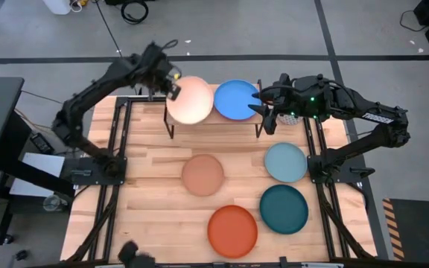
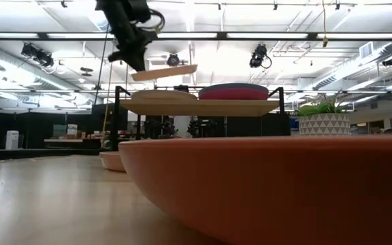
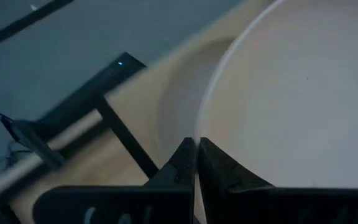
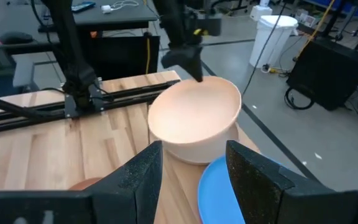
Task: Place and stack plates onto a shelf
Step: Stack the light pink plate on the gray plate on the shelf
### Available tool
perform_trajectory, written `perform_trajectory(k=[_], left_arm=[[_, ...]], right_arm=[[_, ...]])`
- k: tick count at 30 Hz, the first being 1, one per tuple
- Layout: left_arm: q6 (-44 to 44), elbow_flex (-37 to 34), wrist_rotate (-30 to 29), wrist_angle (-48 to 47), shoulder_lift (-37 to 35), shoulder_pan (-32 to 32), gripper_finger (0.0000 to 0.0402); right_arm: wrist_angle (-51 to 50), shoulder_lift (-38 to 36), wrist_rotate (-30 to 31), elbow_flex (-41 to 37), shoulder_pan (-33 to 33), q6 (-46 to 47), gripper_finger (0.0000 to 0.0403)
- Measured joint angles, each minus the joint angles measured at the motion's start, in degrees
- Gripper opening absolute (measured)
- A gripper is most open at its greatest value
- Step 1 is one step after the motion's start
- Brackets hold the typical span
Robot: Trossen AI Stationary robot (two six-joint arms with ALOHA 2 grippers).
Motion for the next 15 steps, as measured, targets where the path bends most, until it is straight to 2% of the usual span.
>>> perform_trajectory(k=[8, 15], left_arm=[[4.99, 11.38, 2.01, -4.06, 12.3, 3.68, 0.0009], [8.28, 12.14, 2.87, -9.94, 16.62, 3.77, 0.0009]], right_arm=[[-0.04, 0.0, 0.9, 0.0, 0.0, 0.18, 0.0183], [-0.04, -0.01, 1.15, 0.0, 0.0, 0.65, 0.0183]])
